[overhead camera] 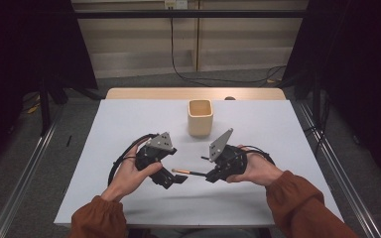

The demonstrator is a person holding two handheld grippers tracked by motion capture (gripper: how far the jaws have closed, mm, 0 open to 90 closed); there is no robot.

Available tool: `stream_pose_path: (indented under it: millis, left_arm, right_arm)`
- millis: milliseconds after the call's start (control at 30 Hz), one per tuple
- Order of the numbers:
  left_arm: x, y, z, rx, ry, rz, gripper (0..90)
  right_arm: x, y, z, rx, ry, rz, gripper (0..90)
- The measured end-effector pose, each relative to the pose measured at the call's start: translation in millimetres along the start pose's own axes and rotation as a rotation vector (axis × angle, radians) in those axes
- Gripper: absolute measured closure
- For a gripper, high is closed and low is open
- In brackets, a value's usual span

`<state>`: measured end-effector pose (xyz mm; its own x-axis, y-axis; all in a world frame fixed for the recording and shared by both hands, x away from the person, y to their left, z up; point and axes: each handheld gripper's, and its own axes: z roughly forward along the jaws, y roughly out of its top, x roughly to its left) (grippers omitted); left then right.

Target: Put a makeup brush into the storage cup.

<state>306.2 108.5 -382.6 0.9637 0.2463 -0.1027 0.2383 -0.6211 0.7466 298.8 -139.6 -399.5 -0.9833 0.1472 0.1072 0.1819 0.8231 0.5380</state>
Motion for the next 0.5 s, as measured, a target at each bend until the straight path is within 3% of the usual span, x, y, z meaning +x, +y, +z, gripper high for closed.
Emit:
stream_pose_path:
  millis: [133, 300, 500]
  left_arm:
    - [-1.9, -5.1, -3.0, -0.027, 0.026, 0.0, 3.3]
    - [-1.4, -13.3, -10.7, -0.07, 0.039, -0.051, 3.3]
    - [0.2, -22.0, -19.1, -0.097, 0.077, -0.073, 3.3]
  right_arm:
    - [1.4, -8.8, -1.5, -0.006, -0.009, 0.024, 84.7]
    - [4.2, -17.9, -5.3, -0.036, -0.021, 0.05, 84.8]
    - [2.4, -28.4, -6.8, -0.065, -0.026, 0.082, 84.8]
